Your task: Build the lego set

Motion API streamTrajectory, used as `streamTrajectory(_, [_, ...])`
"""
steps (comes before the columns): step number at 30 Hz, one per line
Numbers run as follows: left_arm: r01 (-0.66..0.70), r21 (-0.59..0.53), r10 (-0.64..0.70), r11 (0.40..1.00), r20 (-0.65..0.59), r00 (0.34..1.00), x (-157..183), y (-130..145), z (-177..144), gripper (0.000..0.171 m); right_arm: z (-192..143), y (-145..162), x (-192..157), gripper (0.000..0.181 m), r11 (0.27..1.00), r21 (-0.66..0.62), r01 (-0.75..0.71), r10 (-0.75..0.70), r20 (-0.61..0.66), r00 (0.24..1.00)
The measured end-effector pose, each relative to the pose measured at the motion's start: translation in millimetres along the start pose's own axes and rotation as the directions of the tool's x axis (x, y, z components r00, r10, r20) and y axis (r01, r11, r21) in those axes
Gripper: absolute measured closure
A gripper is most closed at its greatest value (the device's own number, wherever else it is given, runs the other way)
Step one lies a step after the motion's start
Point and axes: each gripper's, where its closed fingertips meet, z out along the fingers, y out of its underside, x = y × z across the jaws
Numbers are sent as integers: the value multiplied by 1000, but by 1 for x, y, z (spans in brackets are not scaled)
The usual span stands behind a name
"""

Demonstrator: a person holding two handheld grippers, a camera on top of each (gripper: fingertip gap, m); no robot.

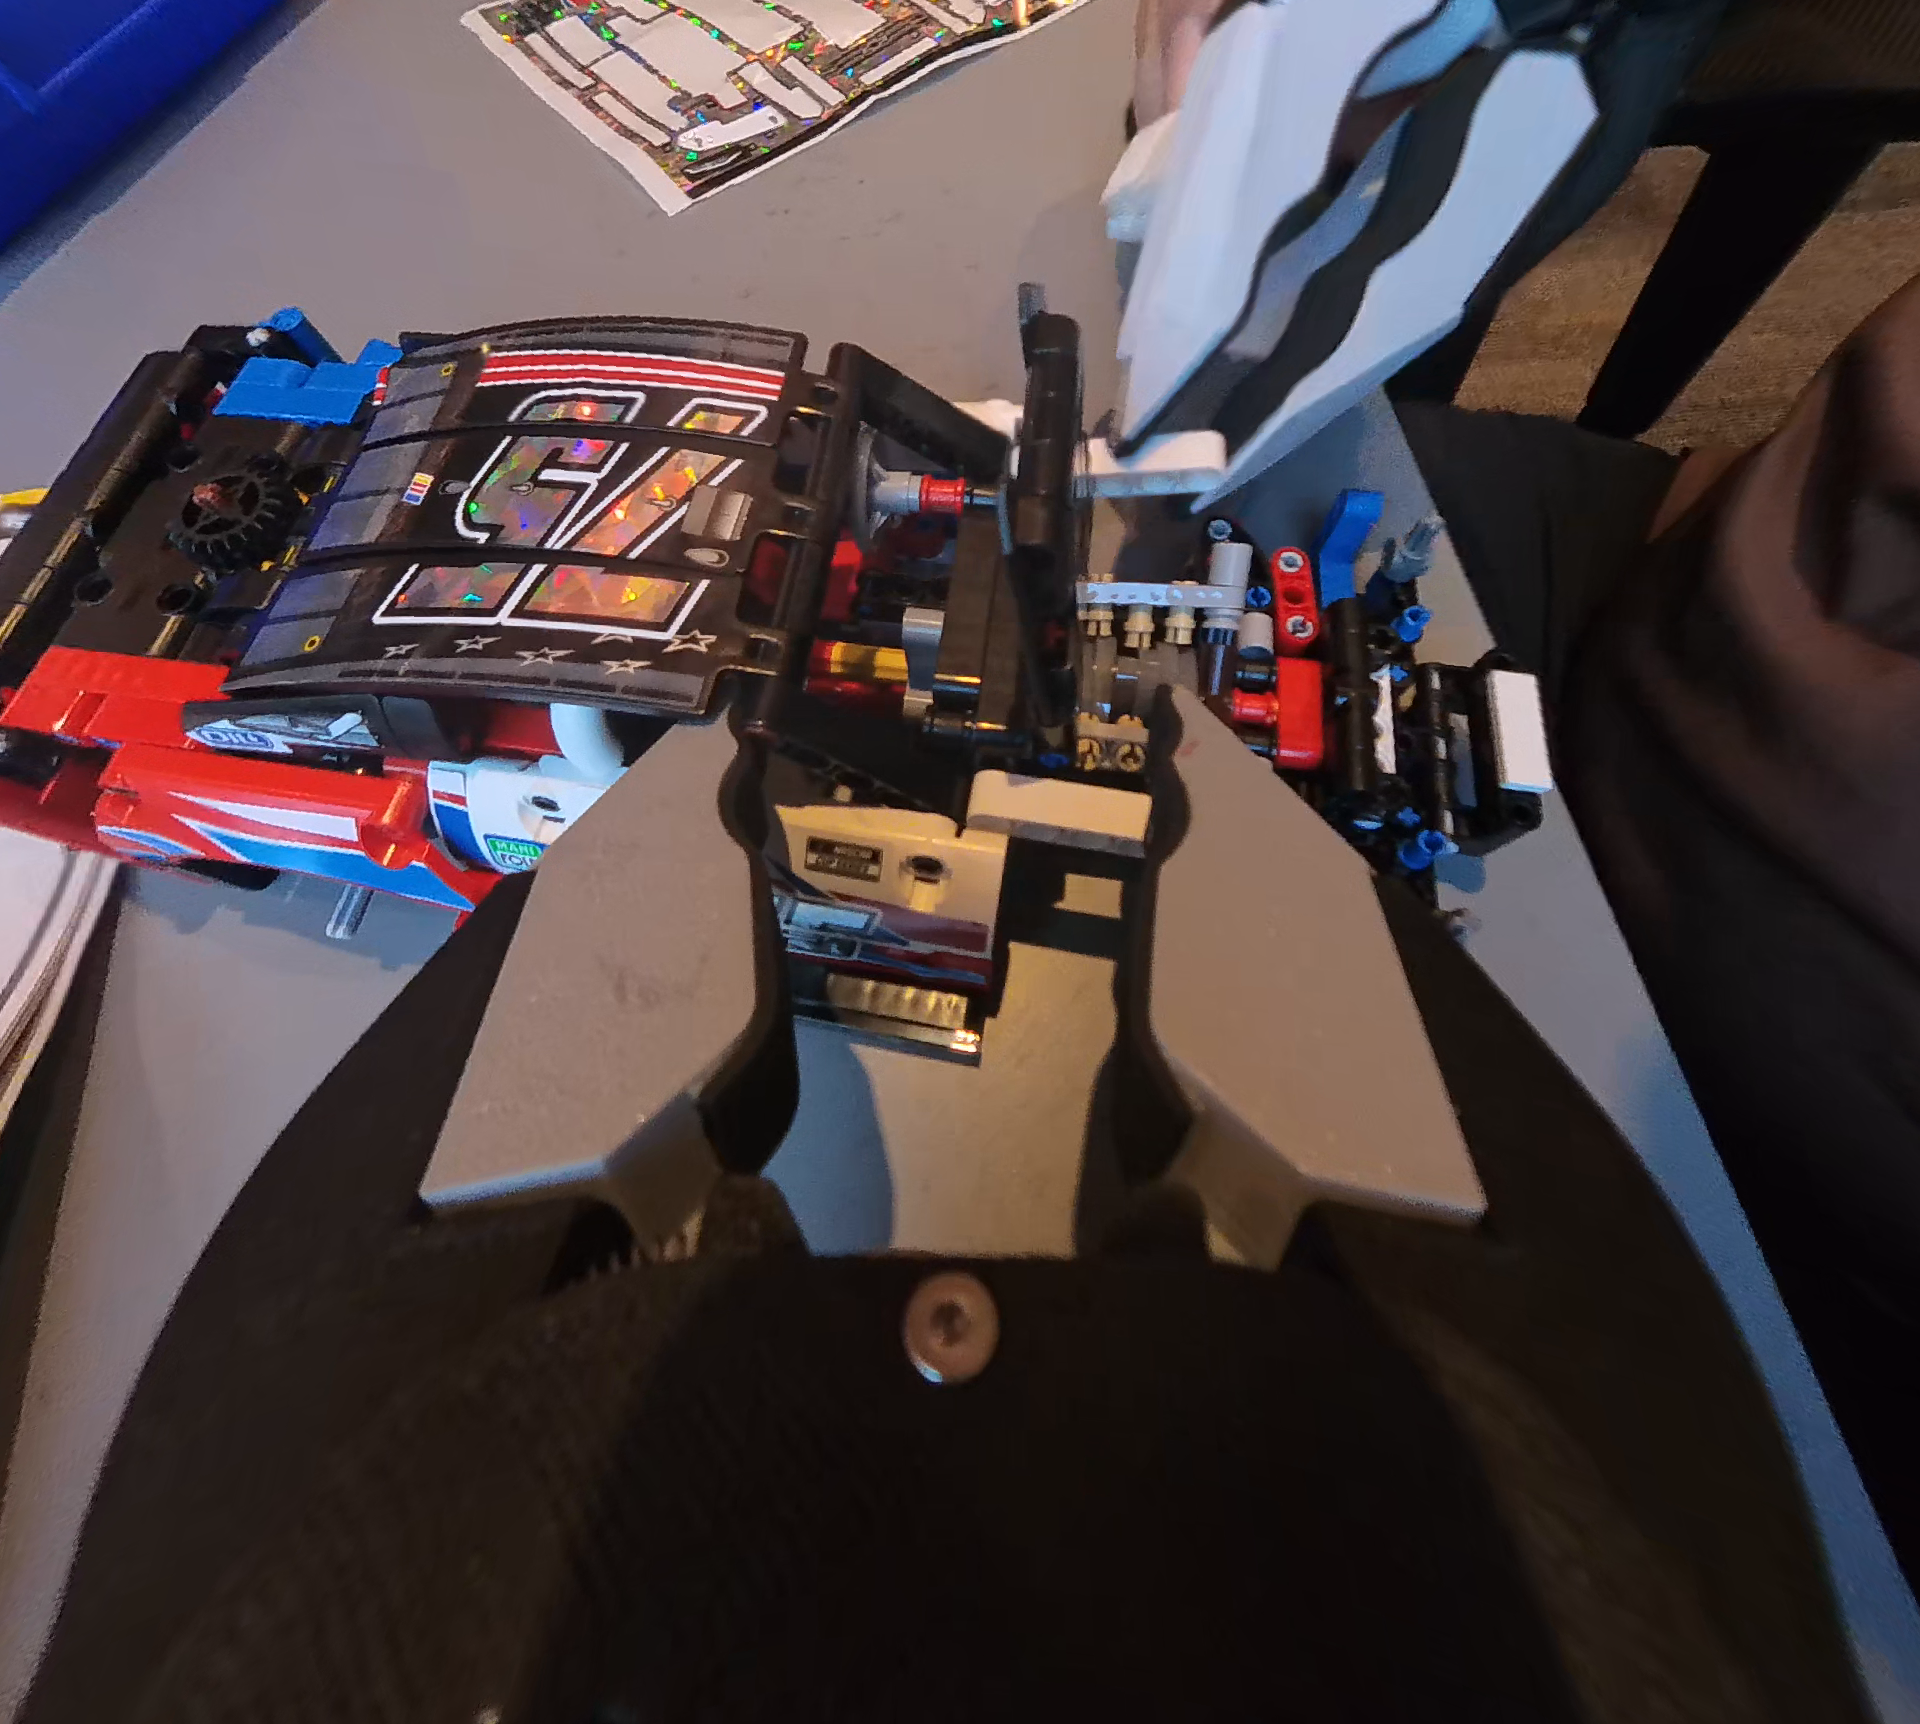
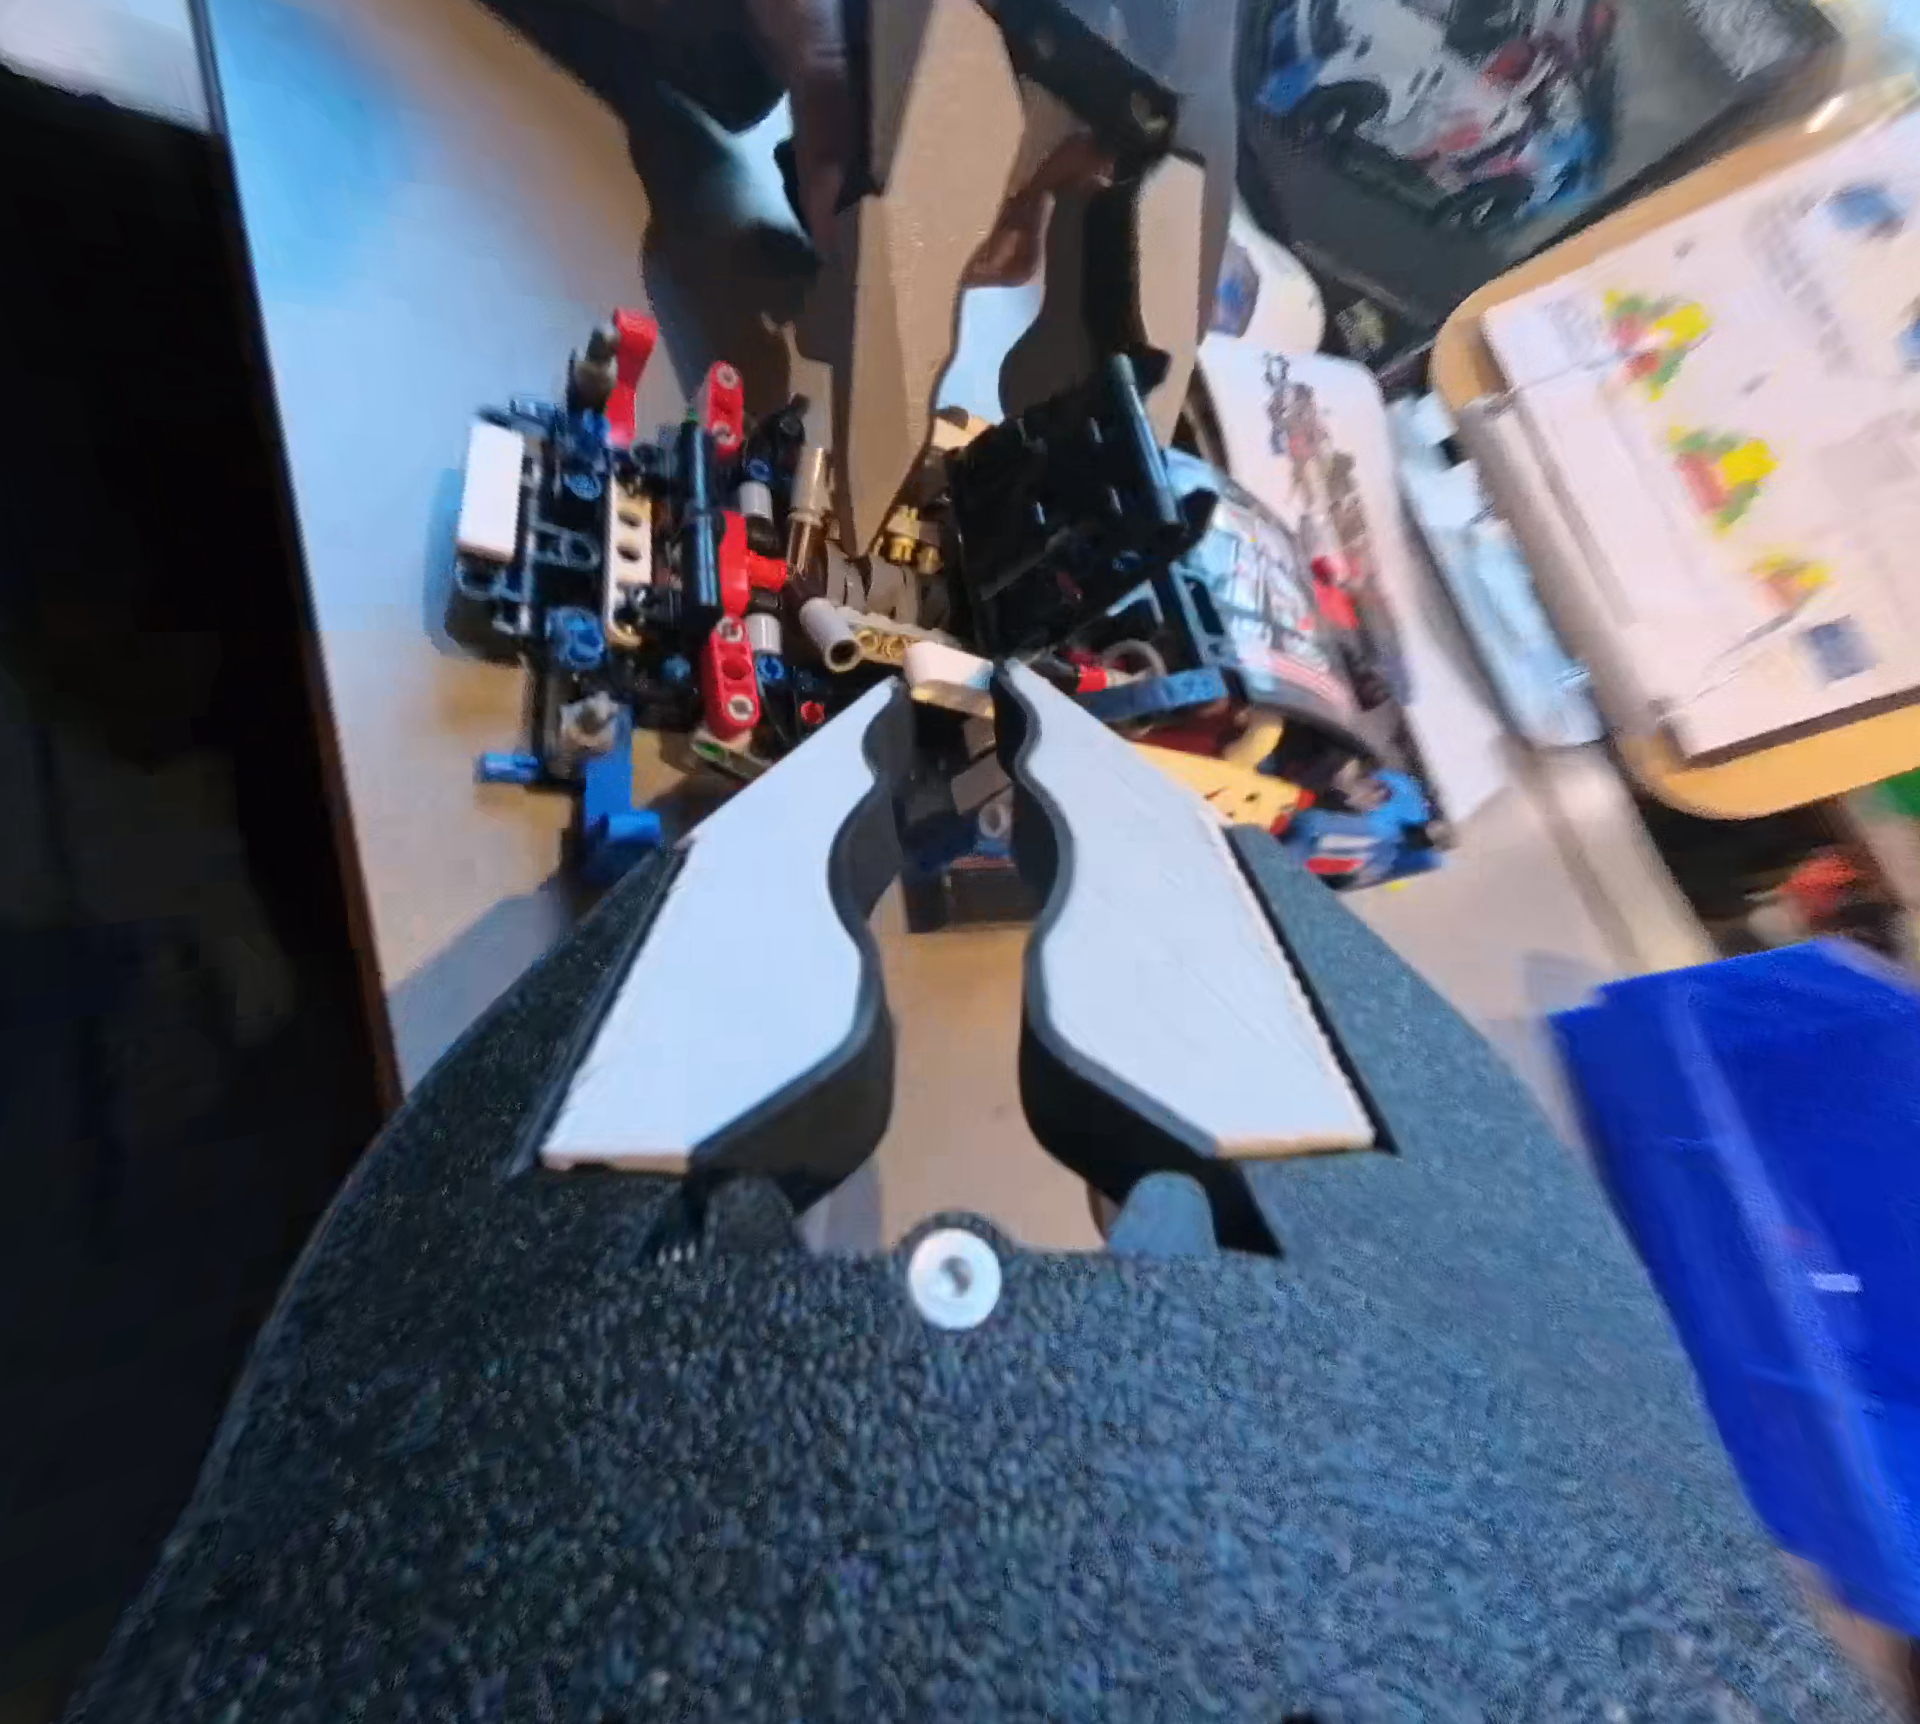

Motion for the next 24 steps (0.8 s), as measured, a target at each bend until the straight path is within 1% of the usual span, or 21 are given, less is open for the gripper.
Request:
streamTrajectory(2, [1,0,-1,1000,2,1000,0,0,0,100,0,1,-1,163,986,20,-163,162,71,984])
streamTrajectory(3, [2,0,-2,1000,1,1000,0,0,0,100,-1,1,-2,162,980,31,-194,190,94,977])
streamTrajectory(4, [2,2,-2,1000,-1,1000,0,0,0,100,-2,1,-2,162,984,34,-177,173,97,980])
streamTrajectory(6, [3,4,-3,1000,-4,1000,0,0,1,101,-3,3,-2,162,998,14,-54,53,64,997])
streamTrajectory(8, [3,6,-3,1000,-5,1000,0,0,1,101,-1,2,-3,163,989,-22,146,-146,6,989])
streamTrajectory(10, [4,9,-4,1000,-6,1000,1,-1,0,101,1,2,-2,166,942,-71,329,-332,-33,943])
streamTrajectory(11, [4,9,-4,1000,-7,1000,1,0,0,101,2,3,-2,167,915,-90,394,-399,-44,916])
streamTrajectory(13, [3,8,-3,1000,-5,1000,1,0,0,101,3,4,-1,168,875,-111,471,-479,-62,876])
streamTrajectory(14, [3,7,-3,1000,-5,1000,1,0,0,101,3,3,-1,168,876,-111,470,-478,-64,876])
streamTrajectory(15, [2,7,-2,1000,-5,1000,1,0,0,101,3,2,-1,168,901,-102,423,-430,-59,901])
streamTrajectory(17, [-2,6,2,1000,0,1000,1,0,-1,99,1,1,0,166,970,-61,235,-237,-19,971])
streamTrajectory(19, [-2,5,2,1000,2,1000,1,0,-1,99,-1,2,1,163,997,-35,76,-74,35,997])
streamTrajectory(20, [-1,5,1,1000,2,1000,1,0,-1,100,-1,2,0,163,999,-28,33,-32,47,998])
streamTrajectory(23, [-1,8,1,1000,6,1000,1,0,-1,100,0,2,-2,162,999,-26,19,-18,41,999])
streamTrajectory(24, [-8,7,8,1000,1,1000,2,0,-2,97,0,1,-3,163,999,-23,30,-29,37,999])
